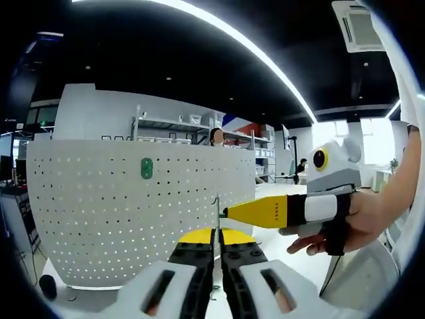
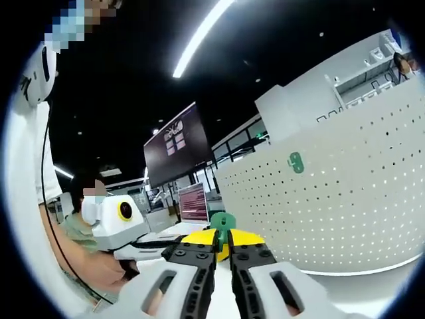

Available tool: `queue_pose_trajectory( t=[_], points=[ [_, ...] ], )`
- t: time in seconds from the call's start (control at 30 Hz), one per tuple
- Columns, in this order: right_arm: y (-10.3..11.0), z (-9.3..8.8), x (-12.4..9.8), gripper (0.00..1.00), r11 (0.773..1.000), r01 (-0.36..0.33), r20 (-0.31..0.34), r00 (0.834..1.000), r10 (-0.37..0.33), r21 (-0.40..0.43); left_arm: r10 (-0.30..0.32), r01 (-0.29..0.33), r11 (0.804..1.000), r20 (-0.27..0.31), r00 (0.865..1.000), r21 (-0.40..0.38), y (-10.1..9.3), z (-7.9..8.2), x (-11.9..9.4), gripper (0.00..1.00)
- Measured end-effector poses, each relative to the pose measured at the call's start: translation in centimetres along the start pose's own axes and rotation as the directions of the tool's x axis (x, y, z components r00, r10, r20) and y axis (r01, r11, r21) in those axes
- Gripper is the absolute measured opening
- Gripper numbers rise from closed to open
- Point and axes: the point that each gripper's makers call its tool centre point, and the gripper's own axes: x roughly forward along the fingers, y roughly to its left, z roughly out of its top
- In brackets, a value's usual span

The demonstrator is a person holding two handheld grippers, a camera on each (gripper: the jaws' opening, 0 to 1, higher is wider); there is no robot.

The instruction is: Insert the hook assembly into the mounting plate slot until the hook locks in place.

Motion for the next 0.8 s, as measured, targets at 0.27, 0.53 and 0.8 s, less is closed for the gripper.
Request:
queue_pose_trajectory(
  t=[0.27, 0.53, 0.8],
  points=[
    [-0.13, -0.31, 0.17, 0.02, 1.0, 0.023, -0.019, 1.0, -0.023, 0.004, 0.011, -0.012, 1.0, -0.003, 1.0, -0.017, -0.03, 0.21, -0.01, 0.02],
    [-0.04, -0.25, 0.03, 0.02, 0.999, 0.047, -0.003, 0.999, -0.047, 0.024, 0.014, -0.014, 0.999, 0.005, 1.0, -0.029, -0.17, 0.23, -0.04, 0.01],
    [-0.19, -0.19, 0.11, 0.01, 0.998, 0.053, -0.007, 0.999, -0.053, 0.029, 0.02, -0.019, 0.999, 0.006, 1.0, -0.031, -0.07, 0.23, 0.0, 0.01]
  ],
)
